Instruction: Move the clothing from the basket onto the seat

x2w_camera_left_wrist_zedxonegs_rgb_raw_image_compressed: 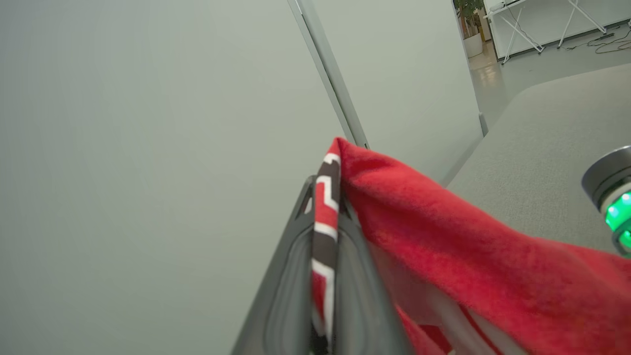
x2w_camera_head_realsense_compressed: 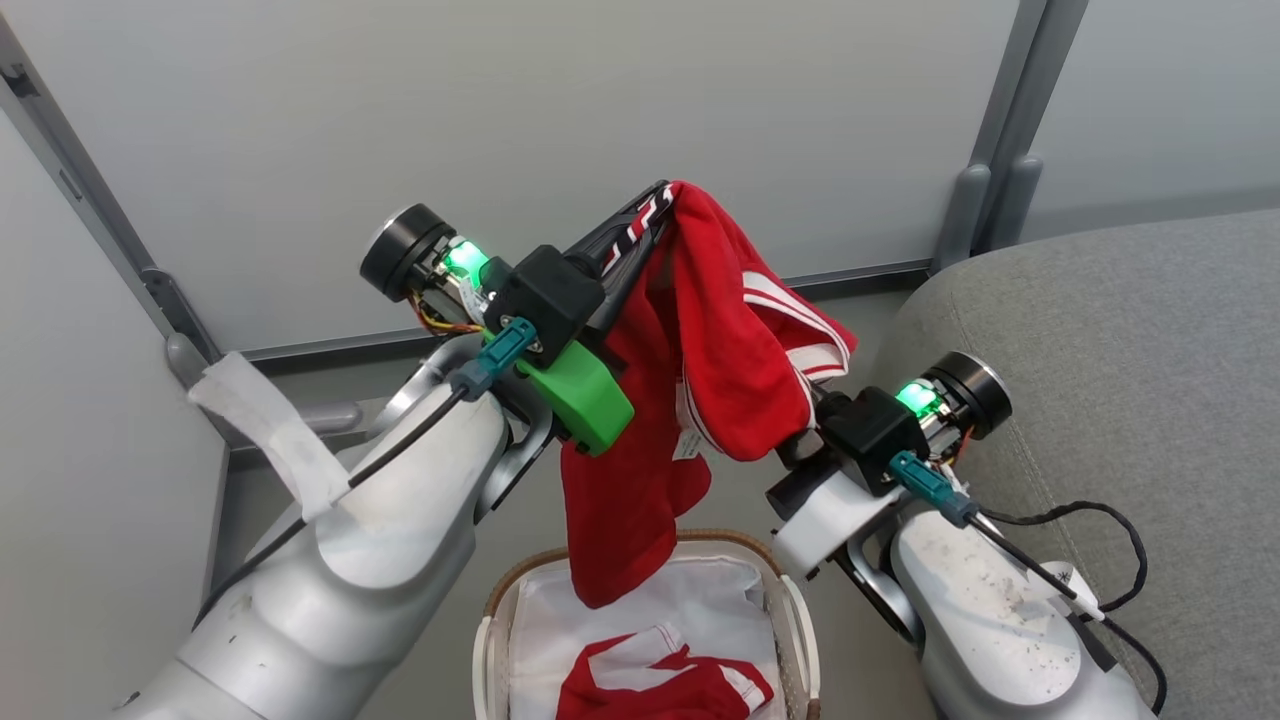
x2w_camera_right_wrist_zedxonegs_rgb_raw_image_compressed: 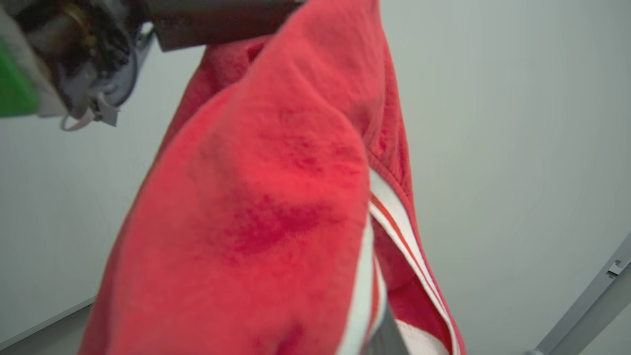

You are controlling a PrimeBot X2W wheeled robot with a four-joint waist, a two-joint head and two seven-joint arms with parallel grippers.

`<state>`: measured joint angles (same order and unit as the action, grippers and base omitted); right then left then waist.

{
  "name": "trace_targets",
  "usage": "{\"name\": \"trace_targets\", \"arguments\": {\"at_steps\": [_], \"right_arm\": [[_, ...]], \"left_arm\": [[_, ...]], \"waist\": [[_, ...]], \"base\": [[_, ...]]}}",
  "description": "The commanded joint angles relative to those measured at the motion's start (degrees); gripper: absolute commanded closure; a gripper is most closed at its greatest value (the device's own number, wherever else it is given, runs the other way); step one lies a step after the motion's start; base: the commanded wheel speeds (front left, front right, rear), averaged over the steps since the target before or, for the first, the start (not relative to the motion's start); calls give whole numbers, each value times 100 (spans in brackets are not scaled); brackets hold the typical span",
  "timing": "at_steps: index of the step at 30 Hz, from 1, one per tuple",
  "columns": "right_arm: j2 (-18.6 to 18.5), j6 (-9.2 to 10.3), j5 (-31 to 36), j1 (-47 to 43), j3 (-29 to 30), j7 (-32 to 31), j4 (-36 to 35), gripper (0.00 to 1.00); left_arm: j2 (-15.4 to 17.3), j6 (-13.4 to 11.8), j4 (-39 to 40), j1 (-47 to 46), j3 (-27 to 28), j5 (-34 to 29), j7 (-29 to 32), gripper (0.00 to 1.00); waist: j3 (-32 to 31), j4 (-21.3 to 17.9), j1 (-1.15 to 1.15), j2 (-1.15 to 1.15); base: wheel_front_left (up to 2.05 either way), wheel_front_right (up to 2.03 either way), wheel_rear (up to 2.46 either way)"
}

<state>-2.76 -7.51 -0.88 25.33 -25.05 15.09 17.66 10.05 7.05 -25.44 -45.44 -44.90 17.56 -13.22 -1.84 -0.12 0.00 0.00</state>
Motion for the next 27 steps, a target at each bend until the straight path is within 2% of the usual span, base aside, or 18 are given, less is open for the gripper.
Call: {"name": "trace_targets", "arguments": {"at_steps": [1,8,9,10,11,12,13,18,27], "right_arm": [[-22,4,-2,60,45,12,29,100],[-22,4,50,0,141,12,61,100],[-22,4,60,-1,152,12,61,100],[-22,4,72,9,170,12,67,100],[-23,4,95,31,197,12,75,100],[-23,4,119,53,221,12,83,100],[-23,4,142,83,258,12,93,100],[-22,4,319,171,526,12,99,100],[-21,5,672,219,1010,12,133,100]], "left_arm": [[46,-46,-7,109,26,38,-43,100],[36,-178,-26,395,154,226,-124,100],[17,-213,-3,457,202,262,-154,90],[-1,-245,20,524,252,294,-163,71],[-20,-277,38,620,309,343,-172,44],[-28,-306,55,689,337,352,-186,24],[-28,-328,81,771,363,335,-199,0],[-119,-423,361,1333,706,364,-198,0],[-259,-219,222,2323,1143,269,-193,0]], "waist": [[-3,1,0,0],[-9,-3,0,0],[-10,-7,0,0],[-9,-11,0,0],[-8,-15,0,0],[-5,-17,0,0],[-1,-20,0,0],[24,-40,0,0],[77,-208,0,0]], "base": [[0,0,0],[0,0,0],[0,0,0],[0,0,0],[0,0,0],[0,0,0],[0,0,0],[0,0,0],[0,0,0]]}}
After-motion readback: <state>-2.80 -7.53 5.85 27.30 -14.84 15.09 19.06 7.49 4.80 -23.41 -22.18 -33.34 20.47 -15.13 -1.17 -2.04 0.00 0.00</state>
